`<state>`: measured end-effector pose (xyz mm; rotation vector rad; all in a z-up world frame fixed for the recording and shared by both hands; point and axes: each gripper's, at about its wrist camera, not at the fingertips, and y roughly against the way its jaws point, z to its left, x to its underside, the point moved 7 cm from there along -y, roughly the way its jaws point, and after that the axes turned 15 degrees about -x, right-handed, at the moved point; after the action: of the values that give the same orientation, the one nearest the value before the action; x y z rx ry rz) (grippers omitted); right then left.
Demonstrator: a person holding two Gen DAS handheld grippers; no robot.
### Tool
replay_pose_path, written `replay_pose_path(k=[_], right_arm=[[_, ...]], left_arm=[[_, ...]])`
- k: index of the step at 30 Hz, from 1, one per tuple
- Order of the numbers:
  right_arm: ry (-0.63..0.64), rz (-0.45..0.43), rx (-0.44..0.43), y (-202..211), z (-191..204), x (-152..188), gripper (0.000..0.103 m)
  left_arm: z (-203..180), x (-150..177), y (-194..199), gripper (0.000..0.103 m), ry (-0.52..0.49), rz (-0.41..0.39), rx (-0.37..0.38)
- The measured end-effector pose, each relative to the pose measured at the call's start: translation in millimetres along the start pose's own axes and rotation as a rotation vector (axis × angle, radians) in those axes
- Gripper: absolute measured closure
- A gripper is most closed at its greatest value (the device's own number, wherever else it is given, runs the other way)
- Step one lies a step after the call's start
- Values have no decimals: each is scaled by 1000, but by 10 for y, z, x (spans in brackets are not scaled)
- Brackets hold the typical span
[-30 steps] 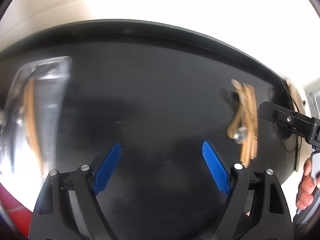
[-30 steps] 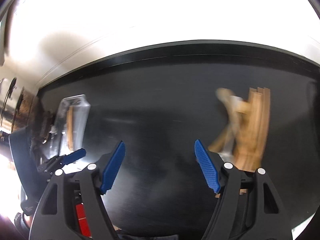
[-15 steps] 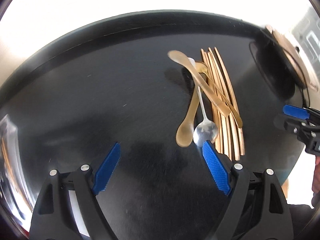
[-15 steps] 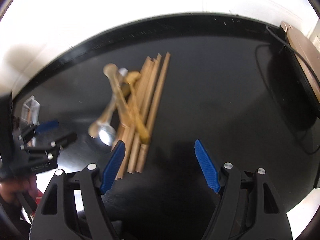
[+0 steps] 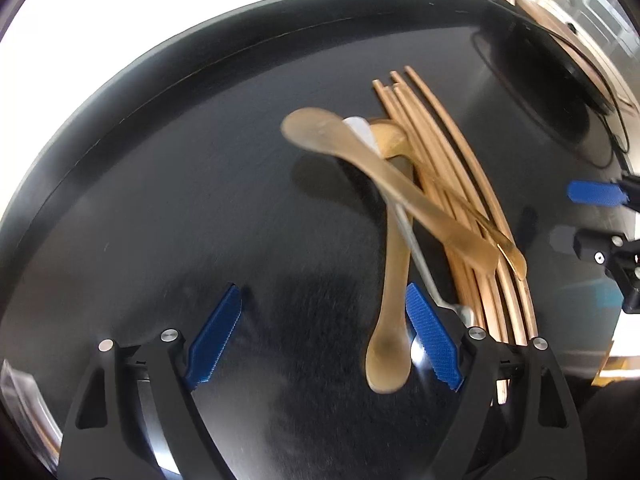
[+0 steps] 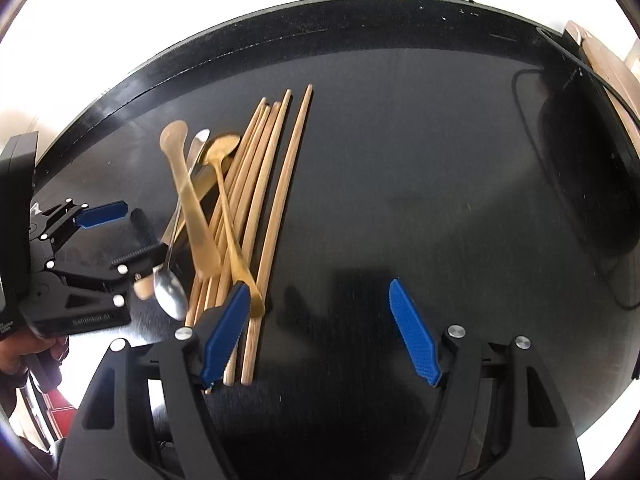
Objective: Organize utensils
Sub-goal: 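Move both open tools back over the utensil pile, then grasp the tan spoon with the left tool while the right tool grasps a chopstick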
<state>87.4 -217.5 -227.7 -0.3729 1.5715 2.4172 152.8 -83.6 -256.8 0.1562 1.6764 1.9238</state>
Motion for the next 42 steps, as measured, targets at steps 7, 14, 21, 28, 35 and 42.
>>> replay_pose_path(k=[7,14,21,28,35,42], right_arm=[[25,26,58,-222,2,-264,33],[52,48,96,-496,78,-437,36],[110,30,117,-556,177,-563,63],[127,46,73,-584,294,-562,95],[109,-3,37,-416,253,-525,96],[117,-86,20,-66,322,-575,96]], left_arm=[[-149,-236,-108,20,-79,-70,3],[-339,-404,-76,41,-102,-164,23],[-600,-489,-1,88,-125,-189,65],[-476,-425,64,89,-50,-109,82],[-173,-354,601,89,32,-184,32],[-11,-343,1081,89,121,-266,-15]])
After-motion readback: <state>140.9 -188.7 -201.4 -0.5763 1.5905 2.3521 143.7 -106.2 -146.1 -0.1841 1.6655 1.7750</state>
